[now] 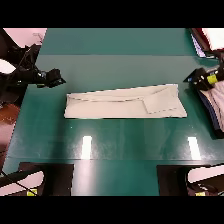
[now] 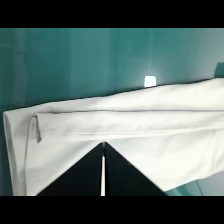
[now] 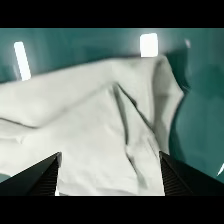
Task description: Fold the shirts.
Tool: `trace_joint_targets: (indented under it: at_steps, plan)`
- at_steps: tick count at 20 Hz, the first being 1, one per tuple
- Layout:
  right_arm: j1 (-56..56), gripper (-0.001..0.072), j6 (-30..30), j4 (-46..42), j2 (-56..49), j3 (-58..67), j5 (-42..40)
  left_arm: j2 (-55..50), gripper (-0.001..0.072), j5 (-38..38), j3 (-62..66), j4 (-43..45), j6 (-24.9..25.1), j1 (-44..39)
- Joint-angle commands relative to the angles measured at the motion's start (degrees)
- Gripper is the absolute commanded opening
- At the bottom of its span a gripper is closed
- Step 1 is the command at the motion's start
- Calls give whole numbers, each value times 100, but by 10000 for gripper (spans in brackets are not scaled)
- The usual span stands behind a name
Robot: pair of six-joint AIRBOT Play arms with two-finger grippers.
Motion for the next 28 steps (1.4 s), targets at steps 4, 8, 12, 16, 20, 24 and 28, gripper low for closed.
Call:
trace_joint_targets:
  at_steps: [4,8,12,16,20,24,28]
  plan:
    - [-238,692,-809,87,-466,-905,116,-17,33,-129,-22,-72,72,-656]
    - [-225,648,-1097,914,-826,-903,-44,-17,33,-7,-22,-74,68,-1204]
    - [-57,619,-1185,872,-872,-903,-107,-52,32,7,-22,-76,66,-1515]
    - [295,497,-1351,870,-872,-903,-50,-190,24,9,-22,-70,68,-1810]
    - [474,42,-1462,876,-741,-903,83,-452,23,173,-20,-94,68,-2098]
    - [509,17,-1362,903,-46,-901,79,-922,23,584,238,-96,70,-2483]
    - [903,16,-505,938,710,-431,264,-1996,23,741,1252,-133,66,-2881]
